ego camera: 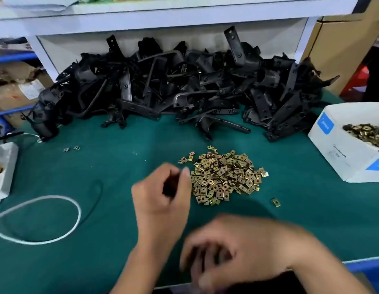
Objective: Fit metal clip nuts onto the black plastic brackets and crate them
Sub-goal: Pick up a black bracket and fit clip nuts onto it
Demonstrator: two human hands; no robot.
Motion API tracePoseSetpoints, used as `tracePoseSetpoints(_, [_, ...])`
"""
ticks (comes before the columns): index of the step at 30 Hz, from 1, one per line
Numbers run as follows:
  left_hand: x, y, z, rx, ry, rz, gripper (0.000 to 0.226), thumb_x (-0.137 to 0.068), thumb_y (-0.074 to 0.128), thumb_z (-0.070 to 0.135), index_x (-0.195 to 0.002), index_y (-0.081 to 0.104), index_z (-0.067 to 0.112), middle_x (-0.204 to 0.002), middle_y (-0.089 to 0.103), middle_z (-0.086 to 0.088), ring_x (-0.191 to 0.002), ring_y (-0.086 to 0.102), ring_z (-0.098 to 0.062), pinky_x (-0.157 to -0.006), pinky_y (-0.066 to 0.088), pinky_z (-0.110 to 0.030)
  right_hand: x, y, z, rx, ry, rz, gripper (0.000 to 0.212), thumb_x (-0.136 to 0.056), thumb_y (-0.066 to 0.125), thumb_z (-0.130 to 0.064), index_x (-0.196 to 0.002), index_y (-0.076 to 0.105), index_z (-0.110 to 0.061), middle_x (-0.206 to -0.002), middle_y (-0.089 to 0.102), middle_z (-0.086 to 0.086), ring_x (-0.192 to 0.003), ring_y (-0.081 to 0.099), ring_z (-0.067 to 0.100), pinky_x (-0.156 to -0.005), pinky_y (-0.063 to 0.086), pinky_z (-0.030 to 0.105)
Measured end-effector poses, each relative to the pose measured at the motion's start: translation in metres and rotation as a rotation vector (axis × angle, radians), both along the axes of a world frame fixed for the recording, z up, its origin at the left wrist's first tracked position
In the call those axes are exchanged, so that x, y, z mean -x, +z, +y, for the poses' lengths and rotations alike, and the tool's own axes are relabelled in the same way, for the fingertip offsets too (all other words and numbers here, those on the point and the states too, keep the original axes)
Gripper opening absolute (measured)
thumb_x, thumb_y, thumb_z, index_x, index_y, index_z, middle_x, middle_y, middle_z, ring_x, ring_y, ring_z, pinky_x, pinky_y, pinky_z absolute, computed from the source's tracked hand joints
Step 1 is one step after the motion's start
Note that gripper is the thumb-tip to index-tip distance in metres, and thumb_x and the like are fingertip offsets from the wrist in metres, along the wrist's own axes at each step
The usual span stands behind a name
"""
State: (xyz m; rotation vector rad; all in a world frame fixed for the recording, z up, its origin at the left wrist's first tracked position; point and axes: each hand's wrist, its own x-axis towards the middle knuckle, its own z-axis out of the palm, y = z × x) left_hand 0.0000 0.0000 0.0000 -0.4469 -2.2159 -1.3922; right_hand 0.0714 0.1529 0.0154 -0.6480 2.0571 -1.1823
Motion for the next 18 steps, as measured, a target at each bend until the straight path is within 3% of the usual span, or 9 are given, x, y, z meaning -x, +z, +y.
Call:
tracePoseSetpoints(3, [0.081,-0.007,0.017,0.014,0.09,-0.072,0.031,-0.093,0.065,0.027,-0.065,0.056,0.017,-0.054,0.05,0.008,-0.053,0.045,-0.006,-0.054,0.031,-0.017,0.084,0.016,0.016,-0.082,-0.331,0.259,0.004,-0.096,0.066,-0.009,-0.098,0.069,-0.012,-0.086,0.076,0.007,-0.07,0.074,0.019,-0.066,0.062,0.035])
tracePoseSetpoints(5, [0.133,-0.013,0.029,0.081,0.051,-0.112,0.03,-0.095,0.066,0.024,-0.068,0.058,0.013,-0.058,0.052,0.009,-0.055,0.045,-0.007,-0.059,0.031,-0.025,0.14,0.016,0.025,-0.292,-0.629,0.6,0.006,-0.094,0.067,-0.013,-0.095,0.072,-0.016,-0.083,0.075,0.001,-0.071,0.071,0.019,-0.074,0.06,0.042])
tracePoseSetpoints(7, [0.158,-0.027,0.035,0.137,0.021,-0.123,0.028,-0.095,0.066,0.024,-0.07,0.061,0.013,-0.06,0.053,0.008,-0.057,0.046,-0.011,-0.061,0.034,-0.03,0.181,0.005,0.029,-0.552,-0.74,0.784,0.008,-0.096,0.067,-0.025,-0.098,0.072,-0.019,-0.09,0.073,0.001,-0.082,0.07,0.023,-0.076,0.058,0.038])
tracePoseSetpoints(9, [0.179,-0.04,0.031,0.105,0.005,-0.137,0.028,-0.095,0.067,0.023,-0.07,0.061,0.012,-0.059,0.054,0.007,-0.057,0.047,-0.011,-0.061,0.038,-0.031,0.215,-0.002,0.033,-0.777,-0.732,0.86,0.023,-0.096,0.068,-0.039,-0.101,0.068,-0.016,-0.096,0.069,0.007,-0.089,0.068,0.032,-0.07,0.051,0.036])
tracePoseSetpoints(11, [0.191,-0.048,0.024,-0.033,0.027,-0.188,0.028,-0.093,0.067,0.024,-0.07,0.064,0.009,-0.056,0.056,0.006,-0.056,0.049,-0.009,-0.061,0.041,-0.029,0.237,-0.011,0.031,-0.963,-0.675,0.845,0.032,-0.095,0.071,-0.041,-0.108,0.066,-0.012,-0.104,0.067,0.013,-0.094,0.067,0.038,-0.067,0.045,0.037])
tracePoseSetpoints(15, [0.195,-0.052,0.017,-0.436,-0.06,-0.407,0.02,-0.089,0.067,0.014,-0.069,0.066,0.011,-0.052,0.054,0.004,-0.048,0.045,-0.01,-0.05,0.036,-0.022,0.251,-0.022,0.024,-1.126,-0.588,0.88,0.012,-0.095,0.066,-0.008,-0.106,0.069,-0.006,-0.103,0.07,0.017,-0.095,0.067,0.041,-0.065,0.042,0.038])
tracePoseSetpoints(18, [0.197,-0.049,0.015,-0.52,-0.076,-0.473,0.019,-0.089,0.066,0.009,-0.071,0.066,0.012,-0.053,0.055,0.003,-0.045,0.042,-0.009,-0.045,0.032,-0.019,0.253,-0.027,0.021,-1.175,-0.573,0.911,0.026,-0.091,0.056,0.005,-0.114,0.063,-0.003,-0.108,0.072,0.018,-0.1,0.068,0.041,-0.064,0.04,0.039])
